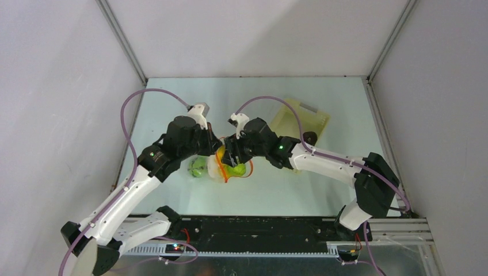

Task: Place the food in the zip-top bag and seal the zipper
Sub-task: Place the fake fruit in the zipper food storage bag.

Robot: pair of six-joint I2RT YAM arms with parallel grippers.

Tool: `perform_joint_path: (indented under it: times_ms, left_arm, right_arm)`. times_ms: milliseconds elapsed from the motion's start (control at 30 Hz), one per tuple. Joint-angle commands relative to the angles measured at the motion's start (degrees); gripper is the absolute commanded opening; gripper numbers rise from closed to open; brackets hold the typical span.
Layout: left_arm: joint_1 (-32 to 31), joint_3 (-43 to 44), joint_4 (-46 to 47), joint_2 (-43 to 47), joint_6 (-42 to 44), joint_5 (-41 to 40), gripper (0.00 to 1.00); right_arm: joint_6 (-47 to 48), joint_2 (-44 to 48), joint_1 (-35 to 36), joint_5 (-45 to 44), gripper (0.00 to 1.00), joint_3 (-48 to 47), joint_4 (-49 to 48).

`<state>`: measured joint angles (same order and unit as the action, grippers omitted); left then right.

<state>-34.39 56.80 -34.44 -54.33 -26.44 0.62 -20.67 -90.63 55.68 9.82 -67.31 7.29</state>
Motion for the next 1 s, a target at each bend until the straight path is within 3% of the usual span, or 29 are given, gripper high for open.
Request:
perform_joint_path:
  times_ms: [0,33,67,133,467,733,967]
  left_arm:
    - [-0.21,0.97,2.03,0.88,0.69,1.42,0.0]
    - [-0.23,1.0,1.88,0.93,0.73,1.32,0.0]
    - [-0.24,0.92,1.95,1.01,0.71,1.25,0.0]
    - [-0.24,0.79,2.22,1.13,0.71,1.42,0.0]
    - [-0.24,0.85,1.96,1.33,0.79,0.11,0.0]
    - [-0.22,0.86,2.11,2.03,0.72,0.77,0.0]
    - [-0.19,0.75,2.15,2.28,0.85,0.19,0.0]
  right_arm:
    - [-1.95,-1.64,0.81,-1.62,0.72,-3.9,0.17]
    - [-2.02,-1.78,0.83,-1.62,0.76,-4.19,0.4]
    - [-2.19,-1.73,0.83,-1.77,0.9,-4.26,0.87]
    - [-2.53,-1.3,0.88,-2.46,0.98,-4.32,2.01]
    - [-0.04,7.77,0.88,-6.07,0.99,-4.28,9.72]
    - [-0.15,20.43,-0.41,-30.39,0.99,2.6,12.84]
    - [1.21,18.05,-17.39,-28.08,1.0,2.97,16.42]
